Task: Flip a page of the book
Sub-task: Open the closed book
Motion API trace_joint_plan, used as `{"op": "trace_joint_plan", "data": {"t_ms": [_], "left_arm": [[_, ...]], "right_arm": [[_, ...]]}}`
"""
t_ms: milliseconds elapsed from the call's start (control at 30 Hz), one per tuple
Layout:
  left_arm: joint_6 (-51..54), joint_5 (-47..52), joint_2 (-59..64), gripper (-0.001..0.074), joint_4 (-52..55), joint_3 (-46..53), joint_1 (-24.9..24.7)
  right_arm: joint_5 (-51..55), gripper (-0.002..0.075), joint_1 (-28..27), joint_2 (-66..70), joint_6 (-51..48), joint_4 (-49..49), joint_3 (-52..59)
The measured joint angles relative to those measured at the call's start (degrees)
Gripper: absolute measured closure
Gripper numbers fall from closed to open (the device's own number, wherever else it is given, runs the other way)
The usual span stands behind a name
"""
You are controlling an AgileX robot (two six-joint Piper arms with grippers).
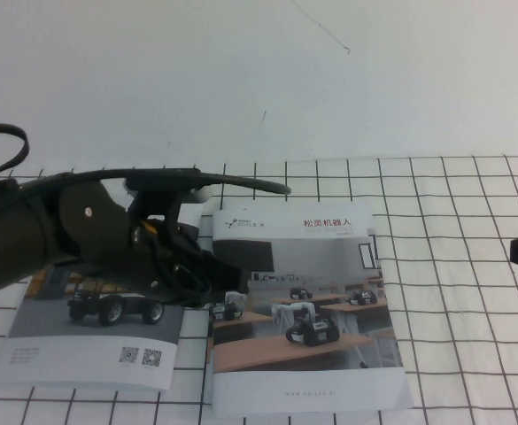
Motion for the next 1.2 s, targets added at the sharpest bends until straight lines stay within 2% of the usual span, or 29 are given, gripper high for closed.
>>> {"op": "trace_joint_plan", "data": {"t_ms": [167, 300, 567, 633, 800, 867, 1200], "left_arm": [[0.65, 2.29, 4.94, 0.0738, -0.24, -2.82, 0.0], [0.69, 2.93, 8.94, 0.0738, -0.24, -3.18, 0.0], [0.69, 1.18, 13.82, 0.0738, 0.0, -3.18, 0.0], [0.69, 0.95, 14.66, 0.0738, 0.44, -3.25, 0.0], [0.69, 0.97, 15.82, 0.0738, 1.29, -3.75, 0.0], [0.69, 1.11, 16.31, 0.0738, 1.18, -3.88, 0.0], [0.69, 1.32, 17.0, 0.0738, 1.83, -4.32, 0.0]], "right_arm": [[0.54, 0.0726, 0.0, 0.64, -24.01, 12.97, 2.22], [1.43, 0.0726, 0.0, 2.49, -32.13, 24.86, 2.22], [6.41, 0.0705, 2.25, 11.62, -33.4, 26.24, 2.22], [6.41, 0.0656, 3.6, 13.53, -33.4, 26.1, 1.39], [6.62, 0.0443, 7.37, 18.46, -33.65, 25.96, -1.27], [6.62, 0.0396, 8.65, 20.47, -33.75, 25.83, -2.03], [3.96, 0.0365, 10.5, 30.65, -33.89, 25.46, -6.31]]}}
